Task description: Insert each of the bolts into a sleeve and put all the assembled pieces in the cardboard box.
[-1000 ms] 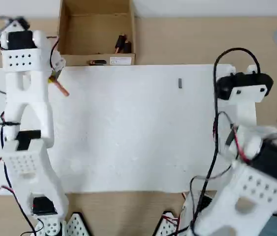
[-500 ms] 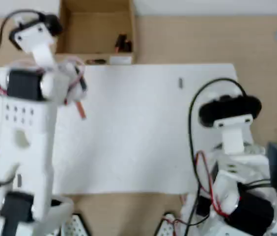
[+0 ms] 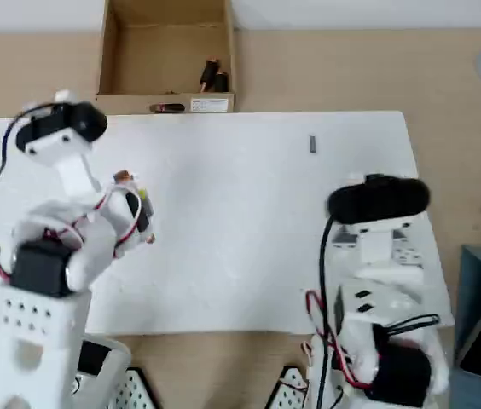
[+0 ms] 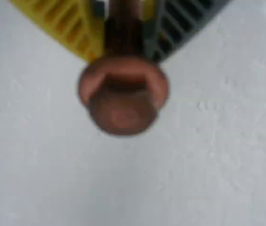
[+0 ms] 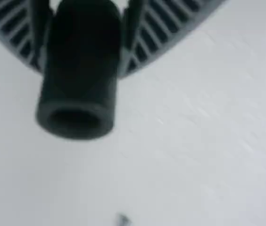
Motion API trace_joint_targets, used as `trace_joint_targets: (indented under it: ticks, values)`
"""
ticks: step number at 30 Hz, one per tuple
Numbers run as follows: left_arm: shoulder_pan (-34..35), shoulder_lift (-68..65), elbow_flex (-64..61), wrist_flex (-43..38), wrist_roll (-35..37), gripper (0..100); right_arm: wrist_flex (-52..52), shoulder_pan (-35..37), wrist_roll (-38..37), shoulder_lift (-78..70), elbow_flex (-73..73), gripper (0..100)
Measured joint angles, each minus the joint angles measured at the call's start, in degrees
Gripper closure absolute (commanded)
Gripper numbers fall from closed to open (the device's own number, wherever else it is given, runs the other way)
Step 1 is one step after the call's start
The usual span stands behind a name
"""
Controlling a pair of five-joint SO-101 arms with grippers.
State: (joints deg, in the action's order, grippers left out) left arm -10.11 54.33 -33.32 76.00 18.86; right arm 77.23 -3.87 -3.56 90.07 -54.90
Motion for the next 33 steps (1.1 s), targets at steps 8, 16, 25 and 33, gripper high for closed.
trace_joint_targets:
  ticks: [8, 16, 25, 33]
  values:
    - [0.0, 15.1, -17.9, -12.7, 0.0, 100, -7.6, 13.2, 5.2, 11.5, -11.9, 98.9]
    - [-0.3, 32.4, -31.0, -22.6, 0.1, 100, -8.7, 24.8, 5.4, 13.5, -19.6, 98.9]
    - [-4.3, 49.2, -38.9, -27.6, 0.3, 100, -8.7, 37.1, 5.4, 13.5, -20.6, 98.9]
    - [-8.8, 49.3, -36.0, -27.6, 10.0, 100, -8.7, 44.7, 3.0, 13.5, -20.6, 98.9]
